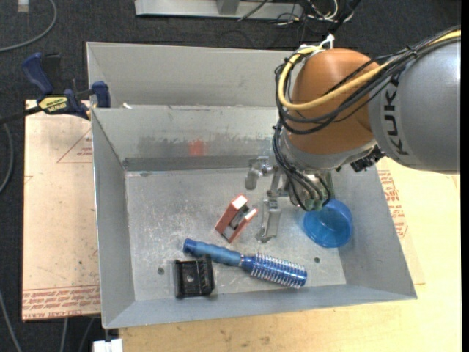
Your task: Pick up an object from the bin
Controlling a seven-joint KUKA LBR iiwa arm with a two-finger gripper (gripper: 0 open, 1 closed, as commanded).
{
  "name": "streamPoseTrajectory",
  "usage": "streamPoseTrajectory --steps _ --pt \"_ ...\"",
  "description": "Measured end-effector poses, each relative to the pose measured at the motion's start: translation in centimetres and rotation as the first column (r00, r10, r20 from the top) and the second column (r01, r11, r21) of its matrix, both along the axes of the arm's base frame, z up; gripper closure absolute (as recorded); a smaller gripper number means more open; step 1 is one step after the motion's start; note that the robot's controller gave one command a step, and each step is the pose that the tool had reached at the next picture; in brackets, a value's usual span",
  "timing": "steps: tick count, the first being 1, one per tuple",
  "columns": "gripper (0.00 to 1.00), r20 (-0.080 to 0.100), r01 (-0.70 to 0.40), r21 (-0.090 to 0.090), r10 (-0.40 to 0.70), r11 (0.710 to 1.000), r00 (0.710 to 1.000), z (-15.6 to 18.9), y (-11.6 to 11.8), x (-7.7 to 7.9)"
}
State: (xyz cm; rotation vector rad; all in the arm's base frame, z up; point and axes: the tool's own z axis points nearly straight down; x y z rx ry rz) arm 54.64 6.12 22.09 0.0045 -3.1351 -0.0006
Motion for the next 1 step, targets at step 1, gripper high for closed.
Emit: streamPoseTrajectory --steps 1 --pt "0.0 0.007 0.002 0.001 -0.002 1.0 1.0 0.47 -0.04 0.12"
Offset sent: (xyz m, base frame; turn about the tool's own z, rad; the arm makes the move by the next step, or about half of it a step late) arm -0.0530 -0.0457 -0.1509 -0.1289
